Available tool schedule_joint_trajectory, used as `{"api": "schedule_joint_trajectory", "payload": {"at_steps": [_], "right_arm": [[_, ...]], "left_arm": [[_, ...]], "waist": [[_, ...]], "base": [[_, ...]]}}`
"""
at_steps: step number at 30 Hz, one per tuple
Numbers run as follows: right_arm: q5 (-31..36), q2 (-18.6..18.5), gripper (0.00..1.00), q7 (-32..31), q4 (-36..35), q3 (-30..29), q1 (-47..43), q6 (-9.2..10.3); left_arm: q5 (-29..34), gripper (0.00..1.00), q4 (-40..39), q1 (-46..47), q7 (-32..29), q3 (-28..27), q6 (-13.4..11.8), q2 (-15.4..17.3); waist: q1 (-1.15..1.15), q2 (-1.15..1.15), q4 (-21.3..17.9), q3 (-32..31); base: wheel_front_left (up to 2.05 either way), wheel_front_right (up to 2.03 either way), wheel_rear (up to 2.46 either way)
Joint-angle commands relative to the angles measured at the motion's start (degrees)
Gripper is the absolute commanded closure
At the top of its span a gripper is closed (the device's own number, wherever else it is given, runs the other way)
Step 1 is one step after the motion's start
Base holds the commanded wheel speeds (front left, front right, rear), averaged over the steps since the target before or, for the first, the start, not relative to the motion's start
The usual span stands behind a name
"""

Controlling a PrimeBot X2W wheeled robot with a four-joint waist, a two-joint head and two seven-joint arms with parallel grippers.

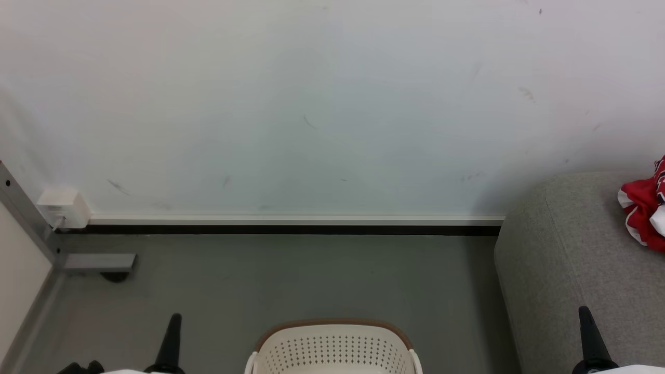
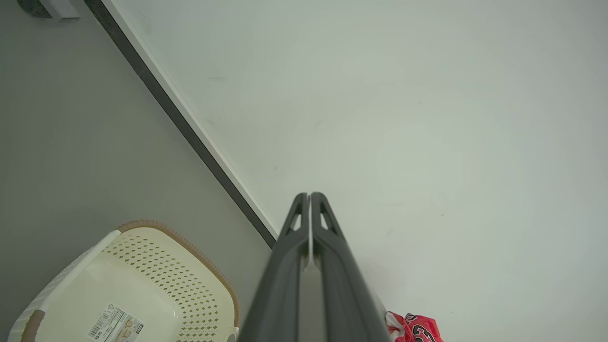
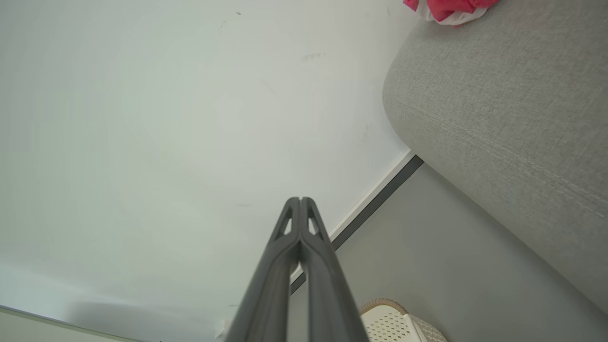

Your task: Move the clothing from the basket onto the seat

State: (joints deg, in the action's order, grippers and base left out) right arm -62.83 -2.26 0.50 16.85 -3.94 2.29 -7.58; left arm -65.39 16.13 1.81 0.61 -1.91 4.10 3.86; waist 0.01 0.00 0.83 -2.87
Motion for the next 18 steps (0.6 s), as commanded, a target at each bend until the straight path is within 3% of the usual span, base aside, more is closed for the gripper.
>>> {"api": "schedule_joint_trajectory", "payload": {"at_steps": [1,18], "right_arm": [[-1.55,-0.68,1.00,-0.39,-0.68,-0.29,1.47,0.08],[-11.36,-0.76,1.00,-2.77,-1.39,-1.21,2.67,0.10]], "left_arm": [[-1.32,1.00,-0.74,1.18,-0.33,-0.54,0.49,0.02],[-10.38,1.00,-1.17,2.60,-2.73,-2.06,1.52,-0.32]], "waist": [[-0.01,0.00,-0.02,0.05],[-0.01,0.00,-0.25,0.88]], "base": [[0.00,0.00,0.00],[0.00,0.00,0.00]]}}
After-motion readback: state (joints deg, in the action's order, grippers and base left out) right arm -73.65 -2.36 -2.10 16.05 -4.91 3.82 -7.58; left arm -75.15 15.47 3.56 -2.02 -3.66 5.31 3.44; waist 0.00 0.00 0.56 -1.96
